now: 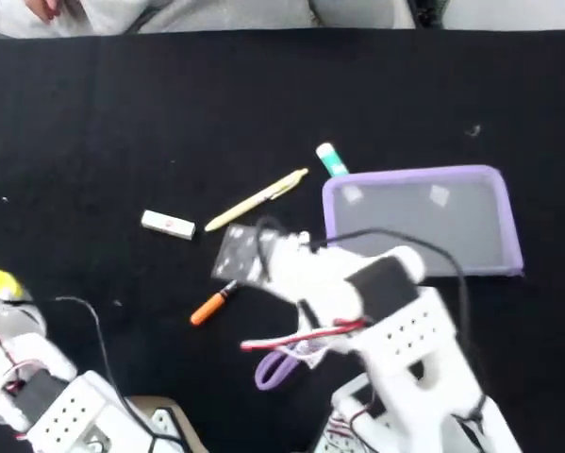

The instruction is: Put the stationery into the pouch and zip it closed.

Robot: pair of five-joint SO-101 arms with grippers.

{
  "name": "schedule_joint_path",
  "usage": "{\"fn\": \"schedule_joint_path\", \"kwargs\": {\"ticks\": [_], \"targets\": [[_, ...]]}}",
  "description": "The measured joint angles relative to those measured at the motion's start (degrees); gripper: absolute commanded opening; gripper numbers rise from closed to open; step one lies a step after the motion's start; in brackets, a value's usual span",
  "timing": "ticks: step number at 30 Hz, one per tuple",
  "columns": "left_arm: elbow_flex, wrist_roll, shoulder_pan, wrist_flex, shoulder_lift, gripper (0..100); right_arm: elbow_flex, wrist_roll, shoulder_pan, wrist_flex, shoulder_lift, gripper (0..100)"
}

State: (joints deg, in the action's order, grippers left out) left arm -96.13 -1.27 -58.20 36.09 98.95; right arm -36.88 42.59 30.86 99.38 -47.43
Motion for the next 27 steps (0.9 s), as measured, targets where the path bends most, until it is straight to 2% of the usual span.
{"fn": "schedule_joint_path", "kwargs": {"ticks": [7, 13, 21, 27], "targets": [[-0.3, -0.9, -3.2, 8.1, 0.4, 24, -3.8, 0.0, 12.7, 0.0, 0.0, 20.8], [-0.3, -0.9, -6.4, 9.6, 0.3, 24, -3.8, 0.0, 22.2, 0.0, 0.7, 20.8], [-0.3, -0.9, -6.5, 11.8, 0.3, 24, -3.8, 0.0, 23.6, 0.0, 13.7, 20.7], [-0.3, -0.9, -6.3, 12.0, 0.3, 24, -3.8, 3.5, 23.6, 0.0, 10.9, 20.7]]}}
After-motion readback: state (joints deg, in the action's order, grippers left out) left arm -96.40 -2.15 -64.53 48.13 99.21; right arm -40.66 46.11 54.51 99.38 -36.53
